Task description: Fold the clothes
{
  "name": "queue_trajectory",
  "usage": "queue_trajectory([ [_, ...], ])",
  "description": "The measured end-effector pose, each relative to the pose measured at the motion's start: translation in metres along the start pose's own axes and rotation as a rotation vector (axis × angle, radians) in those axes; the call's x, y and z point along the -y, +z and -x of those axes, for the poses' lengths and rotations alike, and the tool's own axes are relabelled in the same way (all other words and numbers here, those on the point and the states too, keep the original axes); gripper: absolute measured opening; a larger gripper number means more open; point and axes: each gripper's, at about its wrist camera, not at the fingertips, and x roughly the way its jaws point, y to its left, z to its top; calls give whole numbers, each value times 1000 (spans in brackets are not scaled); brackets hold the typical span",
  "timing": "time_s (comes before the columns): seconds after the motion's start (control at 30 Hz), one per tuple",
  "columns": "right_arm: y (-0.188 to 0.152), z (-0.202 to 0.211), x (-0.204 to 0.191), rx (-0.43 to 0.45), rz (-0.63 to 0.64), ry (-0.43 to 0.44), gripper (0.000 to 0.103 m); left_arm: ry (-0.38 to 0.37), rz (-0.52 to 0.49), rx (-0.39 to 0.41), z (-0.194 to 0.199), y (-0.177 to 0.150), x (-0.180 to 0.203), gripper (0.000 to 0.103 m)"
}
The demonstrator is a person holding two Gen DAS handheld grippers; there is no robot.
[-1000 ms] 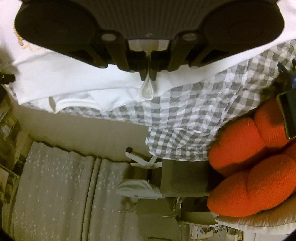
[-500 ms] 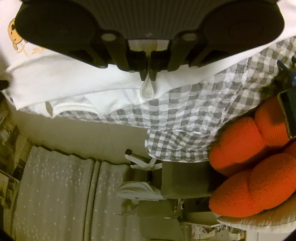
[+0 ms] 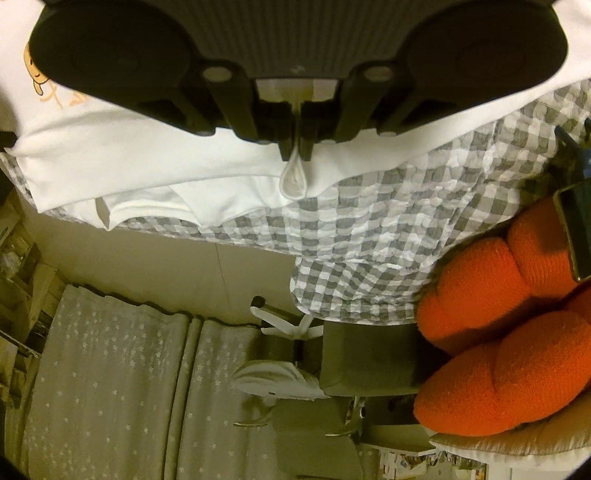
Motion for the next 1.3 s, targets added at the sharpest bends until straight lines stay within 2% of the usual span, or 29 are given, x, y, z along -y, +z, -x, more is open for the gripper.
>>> queue_trajectory([
  [0.13, -1, -6, 13, -38, -110, 22, 9, 22, -48, -26, -8, -6, 7, 3],
  [0.2, 1, -5, 12, -50, -93, 31, 11, 16, -39, -26, -8, -5, 5, 3],
  [0.27, 3, 0, 10, -39, -65, 45, 21, 3, -17, -26, -8, -4, 1, 3],
  [0.33, 7, 9, 13, 2, -66, 72, 45, 1, -18, -31, -10, -4, 1, 3],
  [0.37, 9, 14, 14, 23, -67, 85, 50, 3, -23, -32, -10, -5, 3, 3],
  [0.43, 20, 18, 28, 86, -177, 158, 55, 7, -31, -32, -11, -5, 5, 3],
  [0.53, 41, -1, 39, 98, -276, 149, 53, 7, -37, -29, -10, -6, 7, 3],
  [0.6, 50, -25, 39, 49, -267, 86, 44, 7, -36, -27, -9, -6, 6, 3],
  [0.67, 55, -49, 38, -7, -257, 18, 43, 3, -26, -23, -9, -6, 5, 3],
  [0.7, 54, -55, 37, 0, -242, 10, 34, 2, -26, -20, -8, -6, 5, 3],
  [0.73, 54, -60, 37, 14, -225, 8, 8, 5, -28, -17, -7, -6, 5, 3],
  [0.77, 54, -58, 32, 31, -162, 13, 6, 8, -30, -12, -6, -6, 5, 3],
  [0.8, 56, -55, 27, 50, -90, 19, 5, 9, -35, -7, -3, -7, 6, 3],
  [0.9, 48, -40, -7, 179, 298, -51, 5, 13, -67, 18, 8, -9, 10, 3],
  [0.93, 48, -39, -7, 199, 321, -56, 5, 12, -71, 28, 11, -9, 10, 3],
  [1.1, 33, -56, 2, 167, 299, -58, 5, 3, -42, 17, 10, -12, 6, 3],
  [1.17, 33, -56, 2, 161, 288, -84, 13, 18, -74, 17, 8, -14, 9, 3],
  [1.2, 35, -54, 3, 156, 270, -99, 28, 21, -74, 18, 6, -14, 9, 3],
  [1.23, 40, -48, 3, 152, 243, -123, 35, 21, -60, 14, 4, -12, 7, 3],
  [1.3, 43, -30, 8, 174, 188, -113, 35, 13, -25, 2, 2, -11, 2, 3],
])
